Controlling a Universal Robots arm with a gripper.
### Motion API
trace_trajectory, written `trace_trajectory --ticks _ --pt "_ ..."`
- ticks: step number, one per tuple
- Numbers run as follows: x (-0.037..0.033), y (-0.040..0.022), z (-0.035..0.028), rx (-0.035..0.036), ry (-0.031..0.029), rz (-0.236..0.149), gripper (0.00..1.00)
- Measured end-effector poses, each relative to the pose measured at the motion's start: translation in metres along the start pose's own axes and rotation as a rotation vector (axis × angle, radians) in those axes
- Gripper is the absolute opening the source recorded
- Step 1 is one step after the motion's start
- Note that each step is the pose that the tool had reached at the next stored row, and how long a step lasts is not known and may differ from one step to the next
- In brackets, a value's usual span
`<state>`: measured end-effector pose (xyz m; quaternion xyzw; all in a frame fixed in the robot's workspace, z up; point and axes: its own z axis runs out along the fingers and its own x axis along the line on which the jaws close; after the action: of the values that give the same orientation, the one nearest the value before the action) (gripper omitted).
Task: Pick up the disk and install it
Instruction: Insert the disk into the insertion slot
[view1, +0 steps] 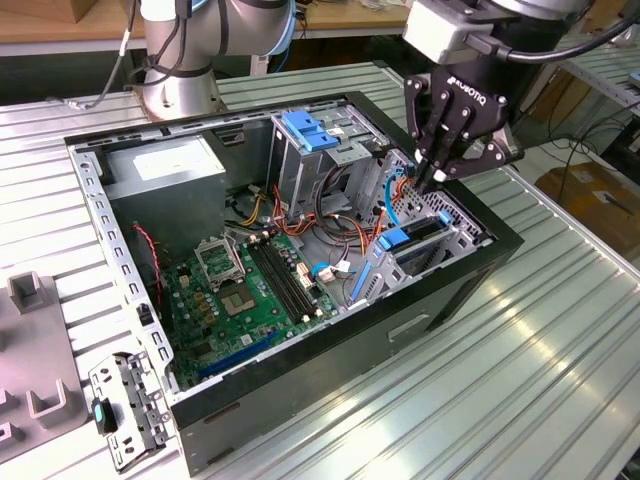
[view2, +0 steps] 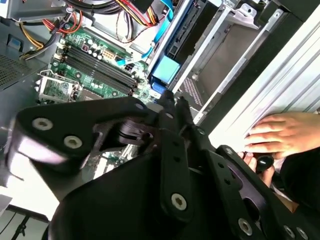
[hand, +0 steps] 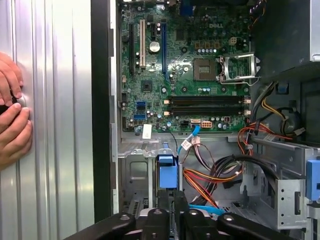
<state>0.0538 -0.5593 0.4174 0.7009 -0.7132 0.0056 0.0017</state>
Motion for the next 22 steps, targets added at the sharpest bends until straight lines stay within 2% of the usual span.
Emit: trace_trajectory --ticks 1,3,5,10,22 --pt "0.0 0.0 0.0019 0.0 0.0 0.0 0.12" --pt "-0.0001 0.0 0.0077 0.0 -0.0001 0.0 0.11" --pt "-0.0001 0.0 0.0105 0.0 -0.0001 0.0 0.11" --pt "-0.0002 0.0001 0.0223 0.0 -0.0002 0.0 0.11" --pt "-0.0002 0.0001 0.0223 0.0 0.0005 0.0 0.11"
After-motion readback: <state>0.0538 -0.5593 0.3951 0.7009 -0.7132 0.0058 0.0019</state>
